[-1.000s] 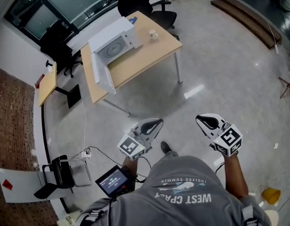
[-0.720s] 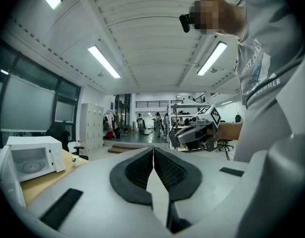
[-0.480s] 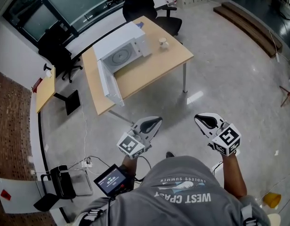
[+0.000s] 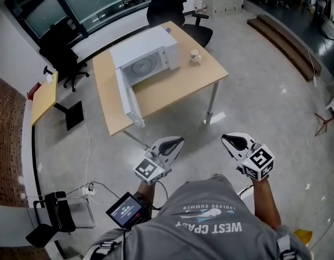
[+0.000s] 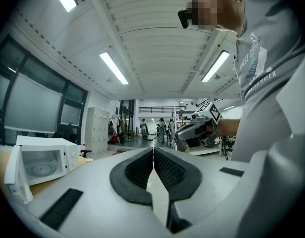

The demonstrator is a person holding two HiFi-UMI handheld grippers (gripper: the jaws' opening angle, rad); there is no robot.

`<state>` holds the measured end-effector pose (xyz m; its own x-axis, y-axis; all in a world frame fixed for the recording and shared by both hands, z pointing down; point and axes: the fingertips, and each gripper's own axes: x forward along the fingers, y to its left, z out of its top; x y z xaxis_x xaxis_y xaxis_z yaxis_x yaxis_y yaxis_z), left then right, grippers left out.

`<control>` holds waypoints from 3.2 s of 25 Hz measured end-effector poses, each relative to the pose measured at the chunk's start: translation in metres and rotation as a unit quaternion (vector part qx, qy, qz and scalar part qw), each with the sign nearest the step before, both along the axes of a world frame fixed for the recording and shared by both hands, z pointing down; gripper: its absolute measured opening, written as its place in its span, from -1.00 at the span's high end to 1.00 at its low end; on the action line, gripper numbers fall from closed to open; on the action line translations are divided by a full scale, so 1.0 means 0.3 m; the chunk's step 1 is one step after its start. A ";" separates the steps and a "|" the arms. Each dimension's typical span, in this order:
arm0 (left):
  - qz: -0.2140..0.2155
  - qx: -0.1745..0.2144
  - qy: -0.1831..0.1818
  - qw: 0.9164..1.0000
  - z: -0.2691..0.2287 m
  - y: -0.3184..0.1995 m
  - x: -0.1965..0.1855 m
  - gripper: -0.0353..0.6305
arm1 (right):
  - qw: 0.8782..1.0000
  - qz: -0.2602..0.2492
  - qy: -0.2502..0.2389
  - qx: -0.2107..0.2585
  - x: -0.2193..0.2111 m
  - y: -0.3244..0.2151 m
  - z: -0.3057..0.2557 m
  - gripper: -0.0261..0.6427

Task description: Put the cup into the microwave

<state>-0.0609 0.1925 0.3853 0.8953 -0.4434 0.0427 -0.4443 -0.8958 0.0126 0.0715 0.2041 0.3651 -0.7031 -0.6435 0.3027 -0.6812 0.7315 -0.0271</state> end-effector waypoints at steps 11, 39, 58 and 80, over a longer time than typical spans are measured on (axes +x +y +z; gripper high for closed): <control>-0.032 0.011 0.001 0.999 0.019 -0.140 -0.063 0.82 | 0.998 -0.058 0.033 -0.021 -0.130 -0.223 0.002 0.86; -0.119 -0.030 -0.026 0.992 0.025 -1.084 0.238 0.82 | 0.991 -0.130 -0.025 -0.024 0.113 -1.272 0.076 0.86; -0.025 0.009 -0.005 1.000 0.013 -1.293 0.028 0.82 | 0.999 -0.039 -0.008 -0.018 -0.119 -1.422 0.085 0.86; -0.090 -0.017 0.015 0.996 0.046 -1.397 -0.067 0.82 | 0.995 -0.095 0.020 -0.028 -0.212 -1.634 0.073 0.86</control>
<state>-0.0810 -0.2265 0.3990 0.8029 -0.5951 0.0347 -0.5961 -0.8008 0.0579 0.0079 -0.2862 0.3871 -0.7967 -0.4819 0.3648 -0.5326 0.8451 -0.0468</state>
